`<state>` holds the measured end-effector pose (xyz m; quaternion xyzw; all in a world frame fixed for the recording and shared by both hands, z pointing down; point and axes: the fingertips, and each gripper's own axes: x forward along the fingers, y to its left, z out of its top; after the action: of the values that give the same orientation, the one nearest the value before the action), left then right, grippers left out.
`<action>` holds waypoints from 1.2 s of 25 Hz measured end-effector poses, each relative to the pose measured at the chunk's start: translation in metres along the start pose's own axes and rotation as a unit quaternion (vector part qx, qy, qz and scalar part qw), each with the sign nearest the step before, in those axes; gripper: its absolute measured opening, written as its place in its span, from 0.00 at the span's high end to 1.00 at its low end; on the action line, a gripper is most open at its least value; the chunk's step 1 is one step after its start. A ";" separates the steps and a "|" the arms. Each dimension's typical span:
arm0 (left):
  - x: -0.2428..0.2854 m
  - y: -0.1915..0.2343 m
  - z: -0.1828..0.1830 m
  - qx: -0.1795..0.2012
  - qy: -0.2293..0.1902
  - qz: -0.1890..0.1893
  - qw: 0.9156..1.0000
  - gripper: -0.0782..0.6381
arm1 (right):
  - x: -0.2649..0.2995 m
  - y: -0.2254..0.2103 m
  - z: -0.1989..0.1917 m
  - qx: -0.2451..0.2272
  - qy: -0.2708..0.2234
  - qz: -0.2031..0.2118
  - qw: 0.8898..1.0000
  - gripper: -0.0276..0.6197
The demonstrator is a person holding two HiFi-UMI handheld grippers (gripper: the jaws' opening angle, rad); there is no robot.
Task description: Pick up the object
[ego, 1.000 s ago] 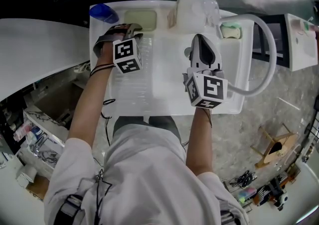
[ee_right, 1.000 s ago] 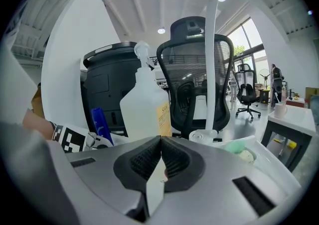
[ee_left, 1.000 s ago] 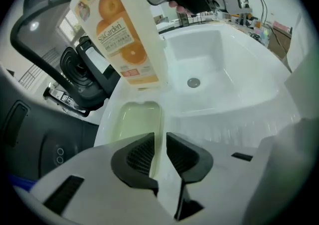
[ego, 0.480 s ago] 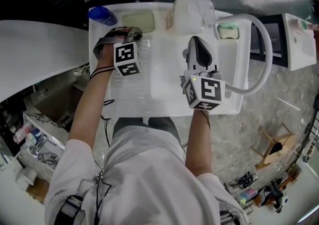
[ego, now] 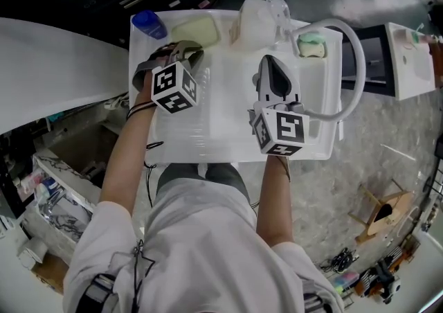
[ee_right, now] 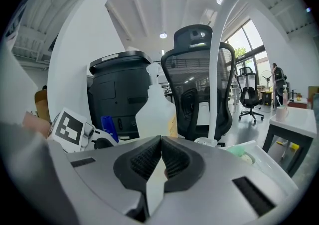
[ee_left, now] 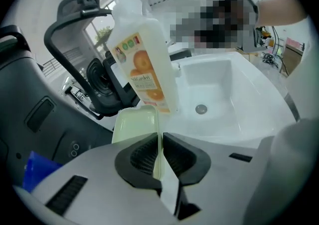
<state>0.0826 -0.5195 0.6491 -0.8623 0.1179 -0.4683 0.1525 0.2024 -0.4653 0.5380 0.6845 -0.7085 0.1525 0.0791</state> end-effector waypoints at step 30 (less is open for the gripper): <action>-0.242 0.058 0.076 -0.120 -0.160 0.212 0.957 0.84 | -0.089 0.024 0.125 -0.039 -0.096 0.007 0.995 0.95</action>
<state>0.0142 -0.4773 0.4013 -0.8932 0.3271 -0.2635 0.1605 0.1948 -0.4218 0.3889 0.6876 -0.7229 0.0588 0.0357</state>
